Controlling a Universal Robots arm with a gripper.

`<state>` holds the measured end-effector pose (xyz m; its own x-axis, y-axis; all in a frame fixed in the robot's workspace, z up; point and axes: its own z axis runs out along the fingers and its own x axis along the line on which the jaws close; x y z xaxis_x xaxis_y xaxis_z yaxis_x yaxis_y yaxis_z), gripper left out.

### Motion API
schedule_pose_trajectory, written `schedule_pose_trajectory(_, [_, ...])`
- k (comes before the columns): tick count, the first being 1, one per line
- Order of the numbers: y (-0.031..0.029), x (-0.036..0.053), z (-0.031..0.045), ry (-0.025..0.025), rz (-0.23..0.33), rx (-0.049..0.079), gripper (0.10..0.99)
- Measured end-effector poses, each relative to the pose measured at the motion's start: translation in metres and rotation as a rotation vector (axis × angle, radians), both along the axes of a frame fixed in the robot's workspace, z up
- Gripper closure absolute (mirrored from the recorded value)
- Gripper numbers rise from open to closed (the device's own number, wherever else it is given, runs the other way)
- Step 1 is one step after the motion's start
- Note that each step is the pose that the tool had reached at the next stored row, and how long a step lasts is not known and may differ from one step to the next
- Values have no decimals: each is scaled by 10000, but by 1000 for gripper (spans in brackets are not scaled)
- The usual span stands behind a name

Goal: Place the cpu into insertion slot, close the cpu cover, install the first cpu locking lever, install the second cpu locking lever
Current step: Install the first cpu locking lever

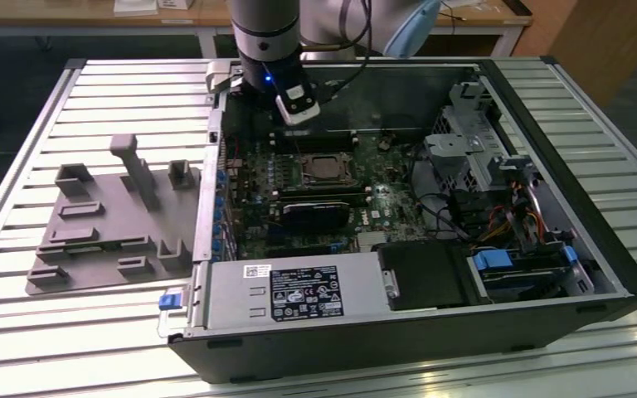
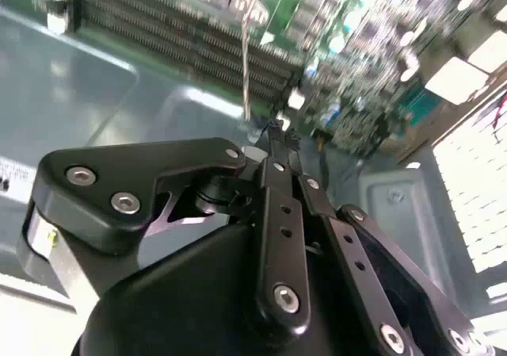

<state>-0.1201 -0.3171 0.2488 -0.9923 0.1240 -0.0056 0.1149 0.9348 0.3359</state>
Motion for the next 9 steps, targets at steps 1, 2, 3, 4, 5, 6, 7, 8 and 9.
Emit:
schedule_pose_trajectory(1, [0,2,0,0,0,16,980])
schedule_pose_trajectory(2, [1,2,0,-1,-1,0,980])
schedule_pose_trajectory(3, [1,2,0,-1,-8,-139,980])
schedule_pose_trajectory(4, [0,2,1,-13,-18,-318,980])
schedule_pose_trajectory(5, [0,1,1,-33,-32,-500,980])
schedule_pose_trajectory(6, [0,1,0,-52,-41,-677,980])
schedule_pose_trajectory(7, [0,1,0,-64,-43,-786,980])
schedule_pose_trajectory(8, [0,1,0,-63,-42,-790,980])
schedule_pose_trajectory(9, [0,1,0,-64,-41,-793,980])
